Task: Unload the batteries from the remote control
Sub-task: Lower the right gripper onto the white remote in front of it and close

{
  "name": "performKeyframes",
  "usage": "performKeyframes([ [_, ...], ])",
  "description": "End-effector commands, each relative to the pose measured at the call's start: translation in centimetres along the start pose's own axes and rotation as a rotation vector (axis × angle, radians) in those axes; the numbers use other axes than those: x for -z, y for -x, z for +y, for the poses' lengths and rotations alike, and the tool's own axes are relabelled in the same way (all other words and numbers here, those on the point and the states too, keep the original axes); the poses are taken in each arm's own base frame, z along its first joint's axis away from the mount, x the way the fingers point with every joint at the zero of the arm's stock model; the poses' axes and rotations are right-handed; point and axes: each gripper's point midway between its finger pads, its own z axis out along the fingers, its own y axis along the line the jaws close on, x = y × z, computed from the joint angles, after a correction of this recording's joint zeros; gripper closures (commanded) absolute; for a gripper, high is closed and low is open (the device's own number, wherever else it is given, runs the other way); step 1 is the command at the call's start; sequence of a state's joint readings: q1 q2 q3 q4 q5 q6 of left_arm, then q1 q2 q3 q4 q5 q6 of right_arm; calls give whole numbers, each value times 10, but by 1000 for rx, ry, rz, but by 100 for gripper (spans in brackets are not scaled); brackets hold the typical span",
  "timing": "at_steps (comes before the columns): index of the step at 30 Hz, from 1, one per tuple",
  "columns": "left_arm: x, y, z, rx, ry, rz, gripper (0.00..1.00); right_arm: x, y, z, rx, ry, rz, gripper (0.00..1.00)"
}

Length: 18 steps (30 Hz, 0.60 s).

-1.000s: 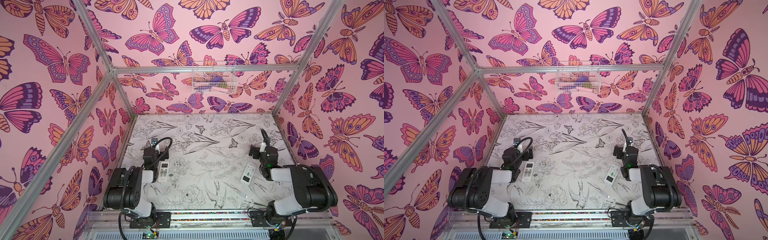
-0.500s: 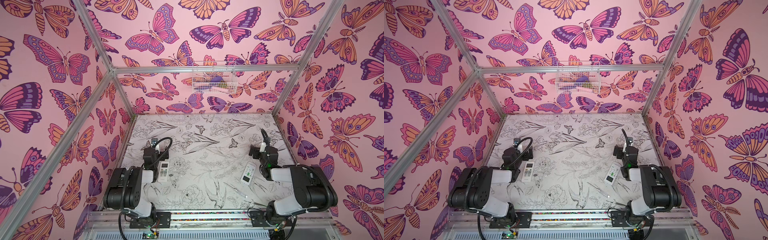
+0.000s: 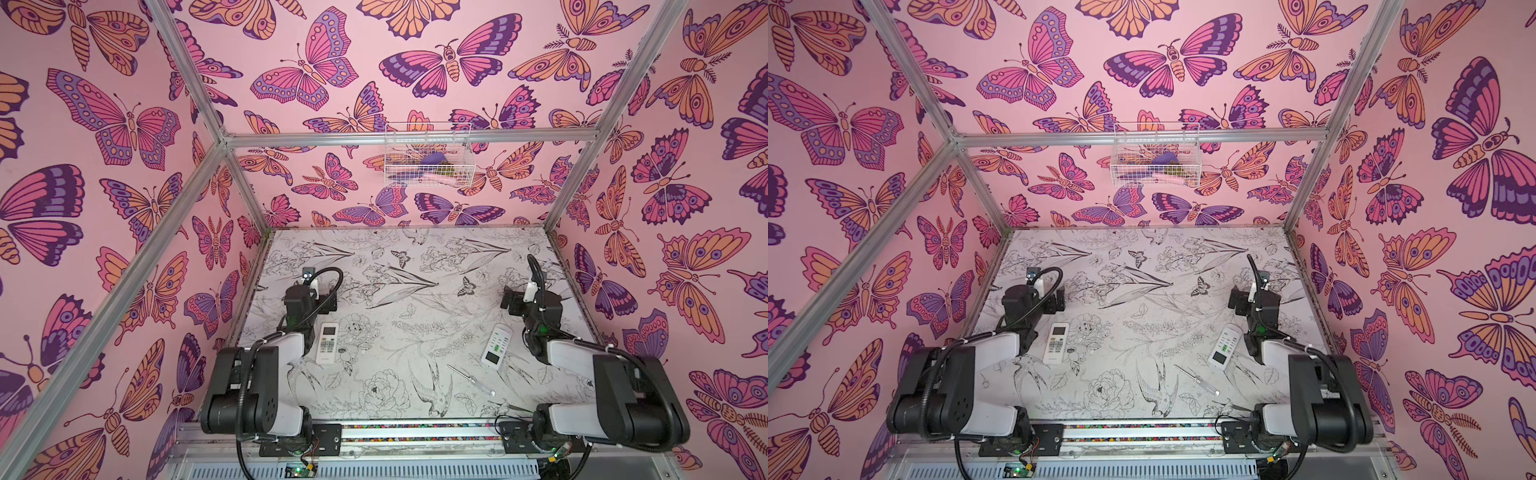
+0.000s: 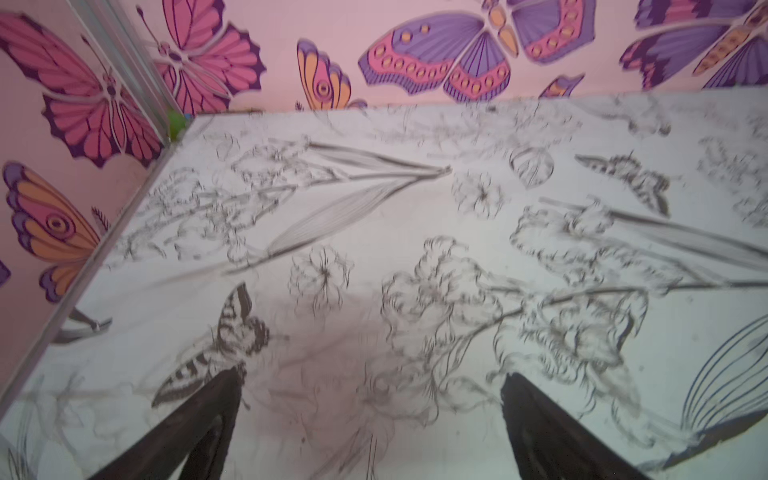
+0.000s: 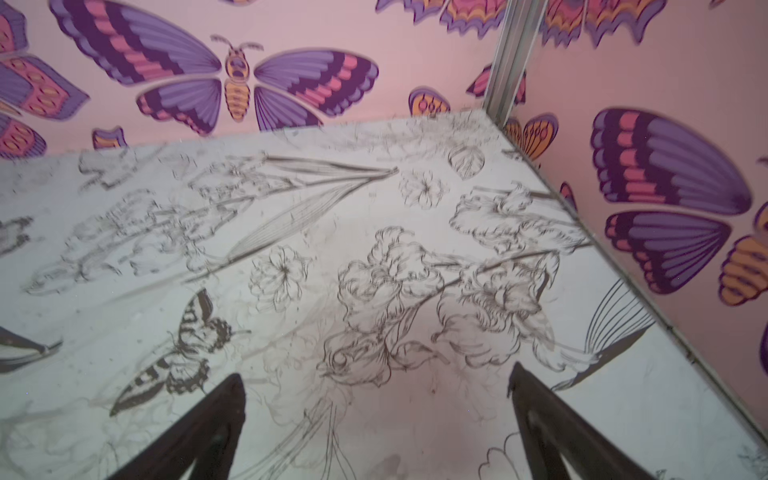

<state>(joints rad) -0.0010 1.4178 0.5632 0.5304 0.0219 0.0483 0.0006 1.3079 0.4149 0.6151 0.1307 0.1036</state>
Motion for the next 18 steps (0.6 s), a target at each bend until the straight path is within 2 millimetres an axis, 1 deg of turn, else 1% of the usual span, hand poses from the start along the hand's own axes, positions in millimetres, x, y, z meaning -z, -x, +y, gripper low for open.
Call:
performKeyframes([
  [1,10,12,-12,-33,-59,131,0,9,4,1,-76,-16,144,1],
  [3,17,25,-19,-41,-91,210,0,17,4,5,-146,-10,228,1],
  [4,22,27,-24,-37,-119,250,0,20,3,8,-180,-2,260,1],
  [6,35,37,-36,-19,-198,292,0,29,0,13,-251,1,330,1],
  [7,43,39,-43,-6,-233,320,0,35,-3,15,-287,-6,367,1],
  [9,55,42,-49,46,-257,344,0,47,-12,17,-342,-27,432,0],
  [11,65,38,-55,111,-280,377,0,60,-21,18,-373,-49,474,0],
  [14,67,25,-69,206,-349,407,0,75,-31,21,-372,-67,518,5],
  [16,62,19,-78,244,-397,402,0,85,-43,21,-363,-92,565,6],
  [18,54,14,-79,272,-393,430,0,94,-54,21,-359,-110,594,6],
])
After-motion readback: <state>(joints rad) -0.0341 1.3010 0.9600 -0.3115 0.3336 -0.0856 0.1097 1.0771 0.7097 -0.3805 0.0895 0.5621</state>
